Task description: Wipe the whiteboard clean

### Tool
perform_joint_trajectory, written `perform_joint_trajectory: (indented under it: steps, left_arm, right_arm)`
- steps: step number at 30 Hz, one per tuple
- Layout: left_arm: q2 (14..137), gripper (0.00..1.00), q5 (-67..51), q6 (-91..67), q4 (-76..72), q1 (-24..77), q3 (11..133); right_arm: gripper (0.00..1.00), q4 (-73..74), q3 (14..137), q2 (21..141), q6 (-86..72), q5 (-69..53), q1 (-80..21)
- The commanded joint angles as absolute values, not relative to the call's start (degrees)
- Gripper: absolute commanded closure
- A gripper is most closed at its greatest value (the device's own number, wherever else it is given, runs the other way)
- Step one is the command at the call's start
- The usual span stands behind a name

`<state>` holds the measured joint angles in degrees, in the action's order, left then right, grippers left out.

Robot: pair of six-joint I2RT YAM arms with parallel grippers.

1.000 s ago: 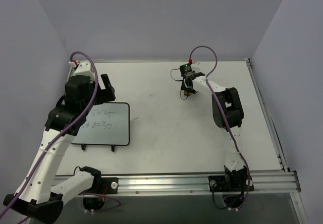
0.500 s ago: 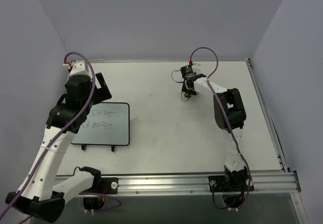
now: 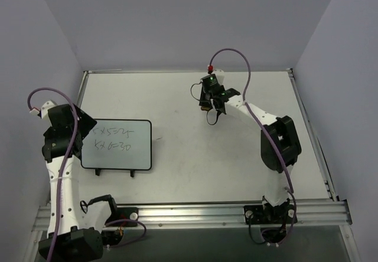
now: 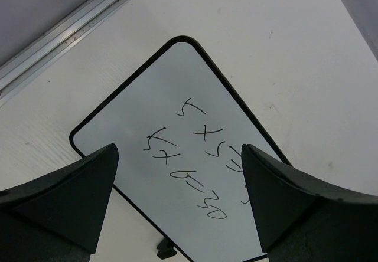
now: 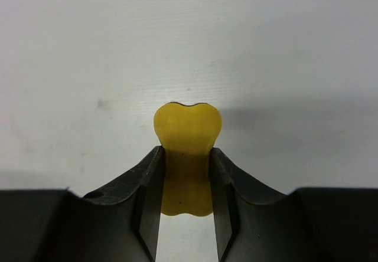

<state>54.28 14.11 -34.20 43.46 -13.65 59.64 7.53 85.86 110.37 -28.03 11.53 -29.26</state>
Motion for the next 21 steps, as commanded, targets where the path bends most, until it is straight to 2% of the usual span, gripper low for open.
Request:
perform_joint_trajectory:
  steps: [1,14,21]
  left_arm:
    - [52.3,0.06,11.24,-38.57,36.74,-15.03,58.98]
    - [56.78,0.06,9.23,-46.23,27.7,-23.9,54.06]
    - [57.92,0.06,2.56,-50.88,19.09,-30.04,46.94]
  right_arm:
    - [0.95,8.96,85.52,105.22,-26.9,12.73,-34.79]
    - [0.95,8.44,85.6,98.26,-25.93,15.99,-54.04]
    - [0.94,7.11,87.71,102.38,-22.51,18.71,-62.57]
